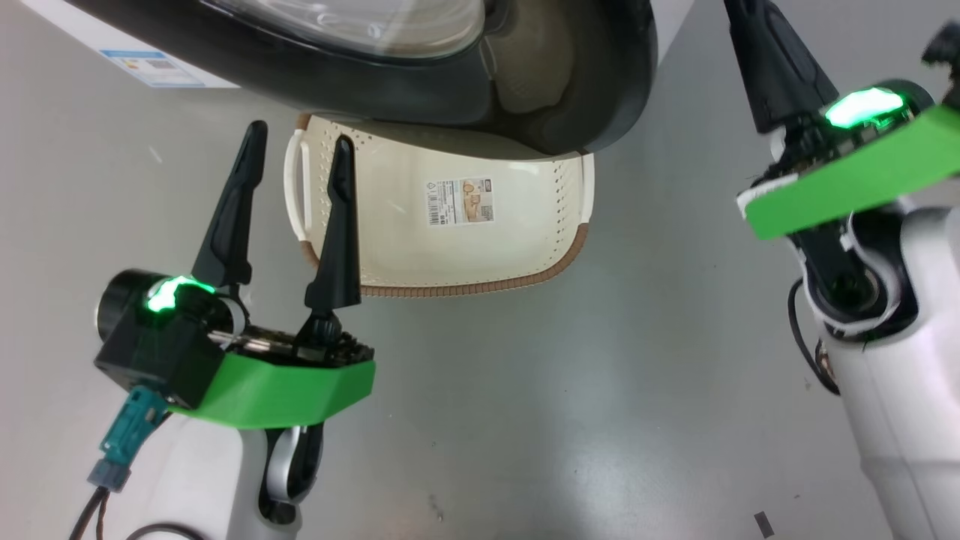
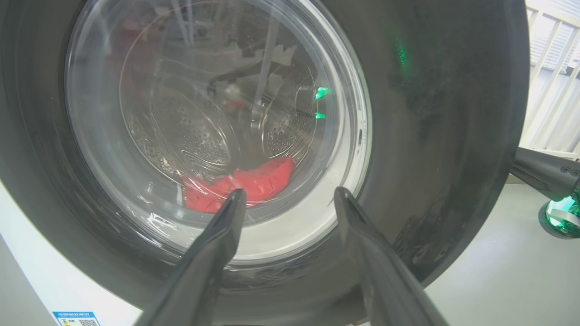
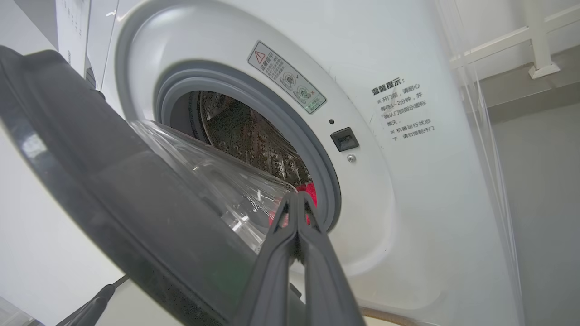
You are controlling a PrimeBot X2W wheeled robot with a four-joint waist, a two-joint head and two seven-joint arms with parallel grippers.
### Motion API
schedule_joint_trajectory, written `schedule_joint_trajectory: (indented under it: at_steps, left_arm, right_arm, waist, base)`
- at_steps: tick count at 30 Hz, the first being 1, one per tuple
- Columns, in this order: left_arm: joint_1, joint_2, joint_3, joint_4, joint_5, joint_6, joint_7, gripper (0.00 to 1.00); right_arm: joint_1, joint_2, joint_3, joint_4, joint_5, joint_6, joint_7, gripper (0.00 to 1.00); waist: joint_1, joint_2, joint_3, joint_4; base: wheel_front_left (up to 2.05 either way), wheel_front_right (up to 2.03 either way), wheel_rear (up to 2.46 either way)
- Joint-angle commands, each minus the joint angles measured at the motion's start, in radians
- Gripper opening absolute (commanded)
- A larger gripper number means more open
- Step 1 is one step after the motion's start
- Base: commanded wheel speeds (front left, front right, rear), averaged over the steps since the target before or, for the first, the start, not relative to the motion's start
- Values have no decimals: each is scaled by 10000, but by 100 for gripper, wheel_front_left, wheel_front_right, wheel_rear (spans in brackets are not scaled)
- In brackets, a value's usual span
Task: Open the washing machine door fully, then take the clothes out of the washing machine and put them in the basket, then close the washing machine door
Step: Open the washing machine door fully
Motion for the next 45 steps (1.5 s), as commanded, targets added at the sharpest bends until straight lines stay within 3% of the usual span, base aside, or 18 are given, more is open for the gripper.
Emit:
schedule_joint_trajectory:
  at_steps: [1, 15, 21, 27, 45]
  left_arm:
    - [106, 191, 249, -253, -75, 54, -46, 100]
    - [73, 191, 159, -155, -174, 100, -46, 100]
    - [104, 191, 128, -145, -184, 132, -46, 100]
    - [134, 191, 155, -120, -159, 120, -46, 100]
    - [621, 191, 312, 10, -152, 245, -46, 100]
  right_arm:
    - [-264, 112, 148, -138, 498, 63, 375, 0]
    - [-2398, 792, -1129, 1804, 5274, 63, 4671, 0]
    - [-2656, 934, -1294, 2300, 6614, 63, 5667, 0]
    - [-2543, 972, -781, 2432, 8025, 63, 6517, 0]
    - [-1255, 698, 244, 2029, 8453, 63, 6565, 0]
  waist:
    - [0, 0, 41, 93]
    - [0, 0, 165, 310]
    - [0, 0, 137, 335]
    - [0, 0, 52, 350]
    - [0, 0, -913, 652]
  base:
    - [0, 0, 0]
    - [0, 0, 0]
    - [0, 0, 0]
    - [0, 0, 0]
    - [0, 0, 0]
